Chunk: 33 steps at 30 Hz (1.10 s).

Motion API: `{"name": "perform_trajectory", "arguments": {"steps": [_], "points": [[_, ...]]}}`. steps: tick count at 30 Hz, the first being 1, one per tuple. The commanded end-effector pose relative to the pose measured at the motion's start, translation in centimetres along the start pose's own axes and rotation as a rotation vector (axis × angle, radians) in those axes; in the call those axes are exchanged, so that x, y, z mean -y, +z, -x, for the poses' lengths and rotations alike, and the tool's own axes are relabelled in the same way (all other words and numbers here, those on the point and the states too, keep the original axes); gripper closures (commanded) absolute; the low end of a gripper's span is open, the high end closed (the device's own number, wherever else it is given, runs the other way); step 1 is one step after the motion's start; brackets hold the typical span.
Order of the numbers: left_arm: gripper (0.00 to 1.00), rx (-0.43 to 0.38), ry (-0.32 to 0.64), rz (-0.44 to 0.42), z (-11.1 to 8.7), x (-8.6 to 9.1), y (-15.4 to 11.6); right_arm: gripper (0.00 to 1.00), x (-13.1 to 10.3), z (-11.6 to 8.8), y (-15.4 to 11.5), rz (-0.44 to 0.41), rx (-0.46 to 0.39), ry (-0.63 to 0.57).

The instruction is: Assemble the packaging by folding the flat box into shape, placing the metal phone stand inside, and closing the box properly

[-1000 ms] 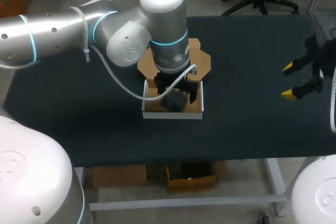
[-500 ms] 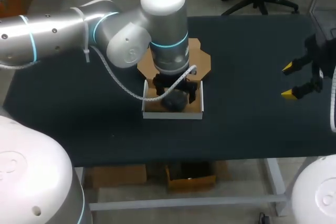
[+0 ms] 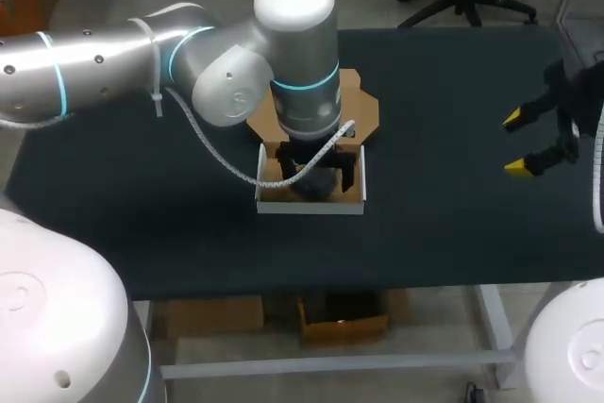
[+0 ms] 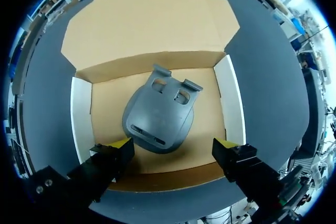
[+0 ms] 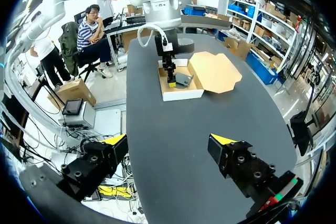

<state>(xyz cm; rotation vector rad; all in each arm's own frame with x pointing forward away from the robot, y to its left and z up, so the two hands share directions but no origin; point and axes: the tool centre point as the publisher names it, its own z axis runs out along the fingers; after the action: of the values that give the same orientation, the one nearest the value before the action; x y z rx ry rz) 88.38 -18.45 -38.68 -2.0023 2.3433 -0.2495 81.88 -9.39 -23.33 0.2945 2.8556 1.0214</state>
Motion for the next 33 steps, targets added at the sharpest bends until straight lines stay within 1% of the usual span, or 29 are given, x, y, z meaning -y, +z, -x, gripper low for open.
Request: {"name": "perform_trajectory", "arguments": {"steps": [1,8,14,25,33], "points": [[0.0,0.011,-0.006,0.008,-0.5,-0.3,0.2,0.0,0.4,0.4,0.1,0.013,-0.011,-0.005],[0.0,0.023,-0.028,0.029,-0.8,-0.8,0.3,0.0,0.5,0.5,0.2,0.013,-0.011,0.002],[0.0,0.052,-0.063,0.046,-1.1,-1.5,0.2,0.0,0.5,0.5,0.2,0.013,-0.011,0.002],[0.0,0.081,-0.087,0.077,-1.3,-2.9,0.1,0.0,0.5,0.5,0.2,0.013,-0.011,0.002],[0.0,0.087,-0.102,0.1,-1.5,-4.6,0.0,0.0,0.5,0.5,0.2,0.013,-0.011,0.002]]}}
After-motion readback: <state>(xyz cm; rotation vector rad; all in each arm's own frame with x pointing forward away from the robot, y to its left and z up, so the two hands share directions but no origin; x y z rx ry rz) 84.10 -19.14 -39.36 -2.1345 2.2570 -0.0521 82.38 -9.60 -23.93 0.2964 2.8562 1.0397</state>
